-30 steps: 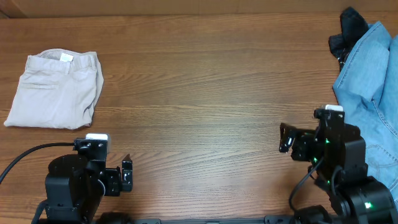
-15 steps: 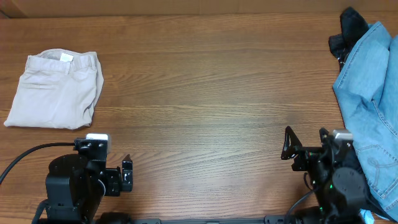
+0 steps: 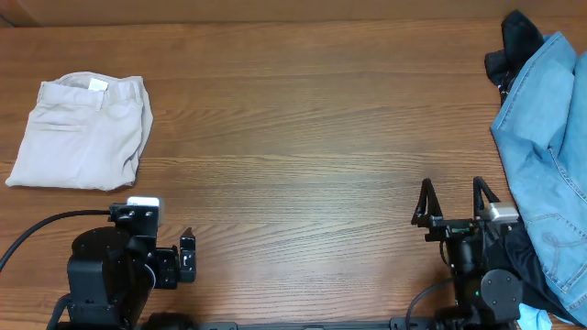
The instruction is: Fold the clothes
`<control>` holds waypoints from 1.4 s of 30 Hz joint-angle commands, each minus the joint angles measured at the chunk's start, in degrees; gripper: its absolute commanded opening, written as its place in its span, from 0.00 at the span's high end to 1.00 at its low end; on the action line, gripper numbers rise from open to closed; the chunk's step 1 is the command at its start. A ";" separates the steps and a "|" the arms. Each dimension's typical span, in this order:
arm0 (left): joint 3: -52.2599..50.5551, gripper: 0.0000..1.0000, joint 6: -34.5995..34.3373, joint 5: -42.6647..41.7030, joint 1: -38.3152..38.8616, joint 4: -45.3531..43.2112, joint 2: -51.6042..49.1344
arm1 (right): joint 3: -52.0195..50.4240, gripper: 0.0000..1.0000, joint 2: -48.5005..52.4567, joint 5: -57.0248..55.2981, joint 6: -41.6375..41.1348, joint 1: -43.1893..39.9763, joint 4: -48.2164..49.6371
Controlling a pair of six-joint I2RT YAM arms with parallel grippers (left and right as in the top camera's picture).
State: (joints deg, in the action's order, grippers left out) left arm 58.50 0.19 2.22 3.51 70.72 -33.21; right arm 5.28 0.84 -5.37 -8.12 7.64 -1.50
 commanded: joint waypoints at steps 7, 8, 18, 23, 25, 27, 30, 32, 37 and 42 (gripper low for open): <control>-0.26 0.00 0.92 0.55 -0.11 -0.20 0.28 | -4.83 0.00 -0.68 0.76 1.05 -4.20 -2.05; -0.26 0.00 0.92 0.52 -0.11 -0.20 0.28 | -4.83 0.00 -0.68 1.18 0.87 -4.31 -3.19; -0.26 0.00 0.92 0.52 -0.11 -0.17 0.28 | -4.83 0.00 -0.68 1.99 0.87 -4.24 -2.93; -0.26 0.00 0.92 0.52 -0.11 -0.20 0.28 | -4.83 0.00 -0.68 2.01 0.87 -4.24 -2.93; -0.26 0.00 0.92 0.52 -0.11 -0.20 0.28 | -4.83 0.00 -0.68 1.99 0.87 -4.24 -2.93; -0.26 0.00 0.92 0.55 -0.11 -0.20 0.28 | -4.83 0.00 -0.68 1.99 0.87 -4.24 -2.93; -0.26 0.00 0.92 0.55 -0.11 -0.20 0.28 | -4.83 0.00 -0.68 2.01 0.87 -4.24 -2.93; -0.26 0.00 0.92 0.55 -0.11 -0.20 0.28 | -4.83 0.00 -0.68 1.99 0.87 -4.24 -2.93; -0.26 0.00 0.92 0.55 -0.11 -0.20 0.28 | -4.83 0.00 -0.68 2.01 0.87 -4.24 -2.93; -0.26 0.00 0.92 0.55 -0.11 -0.20 0.28 | -4.83 0.00 -0.68 2.01 0.87 -4.24 -2.93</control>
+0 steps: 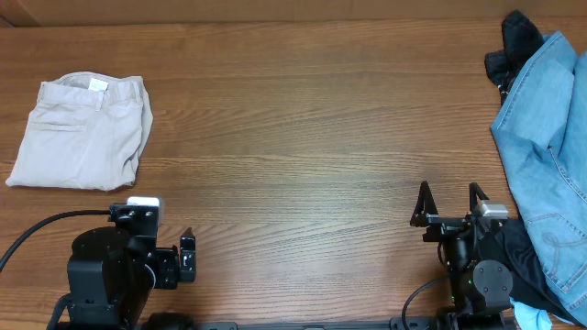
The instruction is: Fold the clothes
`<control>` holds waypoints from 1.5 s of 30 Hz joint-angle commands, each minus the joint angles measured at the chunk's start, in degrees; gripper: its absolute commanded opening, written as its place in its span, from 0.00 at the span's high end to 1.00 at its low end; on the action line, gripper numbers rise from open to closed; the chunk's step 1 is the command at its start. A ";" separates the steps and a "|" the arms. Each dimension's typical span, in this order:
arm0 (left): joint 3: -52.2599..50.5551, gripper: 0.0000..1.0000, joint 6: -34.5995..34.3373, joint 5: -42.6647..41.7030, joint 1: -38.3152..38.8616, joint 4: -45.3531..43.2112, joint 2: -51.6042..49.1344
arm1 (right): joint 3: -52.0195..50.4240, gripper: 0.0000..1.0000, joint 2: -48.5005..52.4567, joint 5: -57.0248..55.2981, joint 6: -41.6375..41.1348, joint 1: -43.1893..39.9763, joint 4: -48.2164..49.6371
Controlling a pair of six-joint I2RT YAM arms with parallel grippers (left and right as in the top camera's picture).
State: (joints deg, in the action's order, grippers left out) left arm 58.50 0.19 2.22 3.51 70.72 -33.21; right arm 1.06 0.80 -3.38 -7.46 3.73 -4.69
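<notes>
A pair of beige trousers (81,134) lies folded at the far left of the wooden table (303,137). A heap of blue denim (547,165) covers the right edge, with a dark garment (514,44) at its far end. My right gripper (448,203) stands open near the front edge, just left of the denim, with nothing between its fingers. My left gripper (186,257) is low at the front left, below the trousers and apart from them. Its jaws are turned so that I cannot make out their gap.
The black arm bases sit at the front edge: the left one (101,275) and the right one (481,280). A black cable (37,229) runs off to the left. Part of the denim hangs past the table's right edge.
My right gripper has drawn back a little toward the front edge and stays open. The left arm, the trousers and the denim heap have not moved.
</notes>
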 commanded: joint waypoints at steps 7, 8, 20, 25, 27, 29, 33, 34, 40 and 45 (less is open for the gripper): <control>-0.68 0.00 0.92 0.55 -0.09 -0.15 0.50 | -0.61 0.00 -0.63 0.02 0.22 -0.33 0.26; -1.07 0.00 0.92 0.55 -0.09 0.02 0.87 | -0.61 0.00 -0.63 0.02 0.22 -0.33 0.26; -25.83 0.00 0.26 -2.14 -0.09 -22.01 19.43 | -0.61 0.00 -0.63 0.02 0.22 -0.33 0.26; -39.85 0.00 -5.20 -3.17 -0.09 -37.24 28.92 | -0.61 0.00 -0.63 0.02 0.22 -0.33 0.26; -44.26 0.00 -5.92 -3.17 -0.09 -43.43 32.06 | -0.61 0.00 -0.63 0.02 0.22 -0.33 0.26; -47.71 0.00 -5.99 -3.10 -0.04 -50.40 32.96 | -0.61 0.00 -0.63 0.02 0.22 -0.33 0.26; -53.27 0.00 -2.34 -2.89 -0.04 -64.50 33.03 | -0.61 0.00 -0.63 0.02 0.22 -0.33 0.26; -54.60 0.00 -0.79 -2.84 -0.04 -68.06 33.03 | -0.61 0.00 -0.63 0.02 0.22 -0.33 0.26; -58.23 0.00 1.33 -1.64 -0.04 -70.42 33.03 | -0.61 0.00 -0.63 0.00 0.22 -0.33 0.26; -58.21 0.00 1.33 -1.79 -0.04 -66.14 33.00 | -0.61 0.00 -0.63 0.02 0.22 -0.33 0.26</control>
